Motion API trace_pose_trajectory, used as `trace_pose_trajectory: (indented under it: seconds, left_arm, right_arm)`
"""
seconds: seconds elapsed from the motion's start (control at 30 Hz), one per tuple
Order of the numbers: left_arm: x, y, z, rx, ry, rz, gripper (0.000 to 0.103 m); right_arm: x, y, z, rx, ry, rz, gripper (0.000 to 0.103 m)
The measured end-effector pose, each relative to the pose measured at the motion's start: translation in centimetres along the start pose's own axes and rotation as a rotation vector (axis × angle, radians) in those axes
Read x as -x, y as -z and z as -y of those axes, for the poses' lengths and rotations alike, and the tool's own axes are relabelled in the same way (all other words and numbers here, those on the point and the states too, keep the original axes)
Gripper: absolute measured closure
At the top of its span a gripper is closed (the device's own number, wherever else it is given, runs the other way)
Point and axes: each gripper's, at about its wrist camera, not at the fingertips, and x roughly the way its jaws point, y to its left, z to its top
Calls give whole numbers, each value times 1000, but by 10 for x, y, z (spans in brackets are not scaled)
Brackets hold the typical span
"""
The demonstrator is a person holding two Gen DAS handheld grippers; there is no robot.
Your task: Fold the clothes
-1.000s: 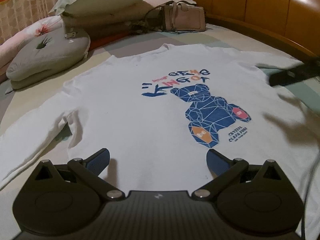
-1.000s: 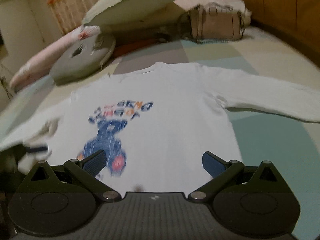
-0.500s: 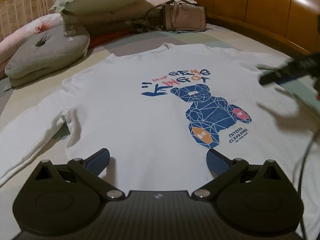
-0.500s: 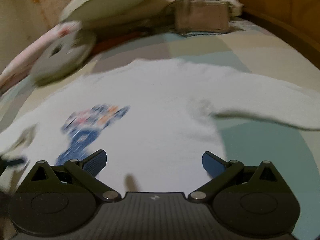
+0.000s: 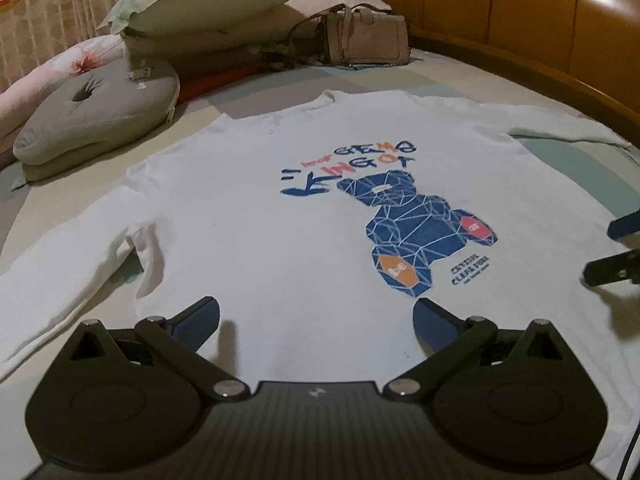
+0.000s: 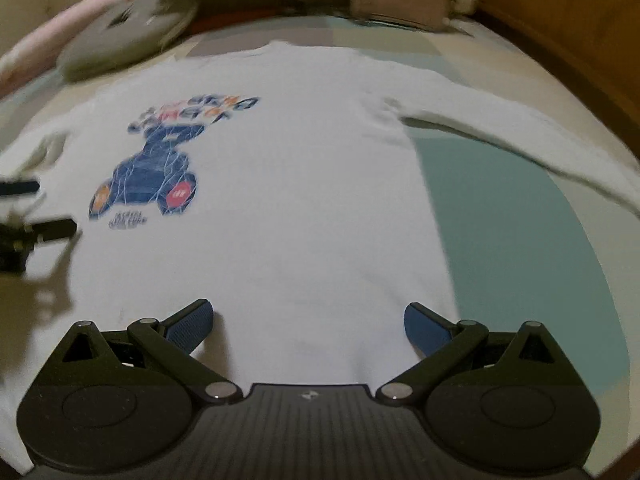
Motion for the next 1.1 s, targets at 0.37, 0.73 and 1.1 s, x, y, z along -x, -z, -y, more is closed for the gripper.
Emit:
trace_pose_trajectory:
  seconds: [0.37, 0.73, 1.1]
  left_arm:
    - [42, 5, 19, 59, 9, 31, 1]
    - [88, 81, 75, 108, 47, -56, 1]
    - [108, 12, -23, 238, -104, 76, 1]
  right_arm:
    - [27, 47, -36, 166, -107, 3, 0]
    - [23, 68, -32, 188, -112, 82, 0]
    - [27, 22, -47, 113, -271, 108, 0]
